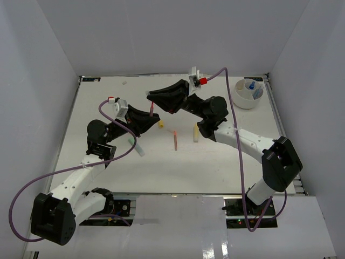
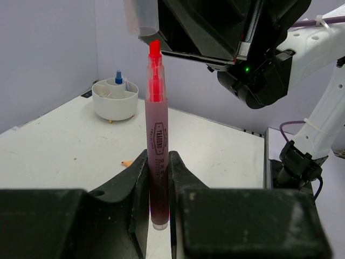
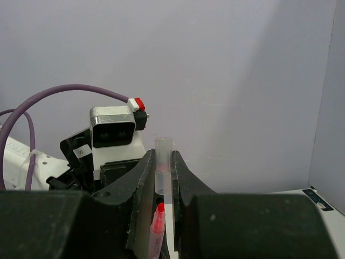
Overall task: Sort the stationery into containers
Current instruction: Close the pen cap on the pen.
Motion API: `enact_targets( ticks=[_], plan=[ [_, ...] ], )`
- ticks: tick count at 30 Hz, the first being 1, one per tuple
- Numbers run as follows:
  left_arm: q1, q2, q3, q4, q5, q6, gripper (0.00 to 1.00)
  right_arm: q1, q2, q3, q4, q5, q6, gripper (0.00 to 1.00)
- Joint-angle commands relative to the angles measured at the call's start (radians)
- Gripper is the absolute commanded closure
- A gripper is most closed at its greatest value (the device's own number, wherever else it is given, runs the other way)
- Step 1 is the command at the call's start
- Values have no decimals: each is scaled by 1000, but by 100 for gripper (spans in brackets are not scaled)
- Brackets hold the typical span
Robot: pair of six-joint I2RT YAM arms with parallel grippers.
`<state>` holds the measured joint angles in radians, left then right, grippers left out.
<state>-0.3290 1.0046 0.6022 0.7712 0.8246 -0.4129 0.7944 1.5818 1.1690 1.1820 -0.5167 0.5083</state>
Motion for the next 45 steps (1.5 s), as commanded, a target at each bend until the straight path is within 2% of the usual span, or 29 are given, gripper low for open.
enact_targets(
  ticks=[1,30,45],
  plan=[
    [4,-20,4,20,-12,-9,100,3,-54,15,41,4,-30,92],
    [4,-32,21,68,-8,-53,100,3,-54,-34,59,0,-19,92],
    [4,15,33,198,-10,-113,100,3,-42,-69,117,6,22,91]
  ],
)
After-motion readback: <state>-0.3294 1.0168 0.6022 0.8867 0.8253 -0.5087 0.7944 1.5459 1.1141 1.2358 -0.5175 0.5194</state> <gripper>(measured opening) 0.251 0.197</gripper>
